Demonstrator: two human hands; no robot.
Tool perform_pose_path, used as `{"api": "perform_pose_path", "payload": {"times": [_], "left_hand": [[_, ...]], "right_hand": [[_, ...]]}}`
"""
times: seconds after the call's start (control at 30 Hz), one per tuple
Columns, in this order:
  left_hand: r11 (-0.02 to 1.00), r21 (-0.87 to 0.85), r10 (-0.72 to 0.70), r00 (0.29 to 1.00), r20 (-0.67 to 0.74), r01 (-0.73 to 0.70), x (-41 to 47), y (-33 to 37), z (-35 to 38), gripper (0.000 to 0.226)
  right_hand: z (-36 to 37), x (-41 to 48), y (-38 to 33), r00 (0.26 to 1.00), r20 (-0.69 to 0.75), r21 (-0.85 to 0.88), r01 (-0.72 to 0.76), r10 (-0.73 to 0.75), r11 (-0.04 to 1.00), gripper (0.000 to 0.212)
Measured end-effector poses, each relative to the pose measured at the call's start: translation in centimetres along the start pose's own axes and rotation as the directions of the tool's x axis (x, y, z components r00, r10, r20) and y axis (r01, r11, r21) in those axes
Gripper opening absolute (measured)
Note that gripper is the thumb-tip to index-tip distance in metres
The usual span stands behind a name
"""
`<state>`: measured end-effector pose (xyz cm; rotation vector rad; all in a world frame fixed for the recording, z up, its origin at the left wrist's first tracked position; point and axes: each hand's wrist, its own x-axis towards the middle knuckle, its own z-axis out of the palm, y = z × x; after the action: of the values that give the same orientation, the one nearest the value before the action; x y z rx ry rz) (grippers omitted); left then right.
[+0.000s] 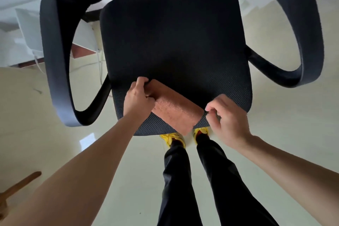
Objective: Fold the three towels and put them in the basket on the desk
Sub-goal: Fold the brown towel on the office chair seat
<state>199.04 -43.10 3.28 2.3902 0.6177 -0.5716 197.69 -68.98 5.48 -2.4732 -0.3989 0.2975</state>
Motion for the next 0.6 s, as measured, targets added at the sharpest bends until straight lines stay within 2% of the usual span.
{"api": "perform_pose_path", "payload": {"times": [0.07, 0.17, 0.2, 0.27, 0.33, 0.43, 0.53, 0.6], "left_hand": [[1.000, -0.024, -0.002, 1.000, 0.019, 0.002, -0.3, -0.3, 0.0, 0.053], [0.999, -0.033, 0.006, 1.000, 0.019, -0.006, -0.2, -0.2, -0.1, 0.053], [1.000, -0.009, 0.019, 1.000, 0.018, -0.019, -0.1, -0.1, -0.2, 0.054], [0.985, 0.140, 0.098, 0.995, 0.031, -0.101, 0.1, -0.1, -0.3, 0.060], [0.910, 0.336, 0.234, 0.970, 0.062, -0.241, 0.1, -0.6, -0.6, 0.069], [0.746, 0.517, 0.387, 0.905, 0.178, -0.421, 0.8, -0.8, -0.8, 0.078], [0.574, 0.601, 0.380, 0.831, 0.405, -0.556, 2.0, 0.6, -0.7, 0.082], [0.472, 0.608, 0.366, 0.769, 0.524, -0.638, 2.7, 2.0, -0.4, 0.084]], "right_hand": [[0.4, 0.2, -2.1, 1.000, 0.010, 0.084, -0.012, 0.011, 0.996, 0.014], [2.5, 0.0, -4.0, 0.961, 0.274, 0.209, -0.085, 0.025, 0.974, 0.018], [3.4, 0.1, -4.0, 0.933, 0.357, 0.221, -0.127, 0.041, 0.967, 0.020], [4.7, 0.7, -3.1, 0.910, 0.400, 0.231, -0.214, 0.108, 0.949, 0.023], [5.3, 1.6, -1.9, 0.916, 0.367, 0.199, -0.250, 0.164, 0.947, 0.019], [5.9, 2.4, -1.0, 0.911, 0.364, 0.108, -0.247, 0.193, 0.963, 0.016], [5.8, 2.4, -1.2, 0.920, 0.342, -0.049, -0.186, 0.192, 0.981, 0.026], [5.4, 2.2, -0.8, 0.954, 0.253, -0.225, -0.102, 0.159, 0.969, 0.047]]}}
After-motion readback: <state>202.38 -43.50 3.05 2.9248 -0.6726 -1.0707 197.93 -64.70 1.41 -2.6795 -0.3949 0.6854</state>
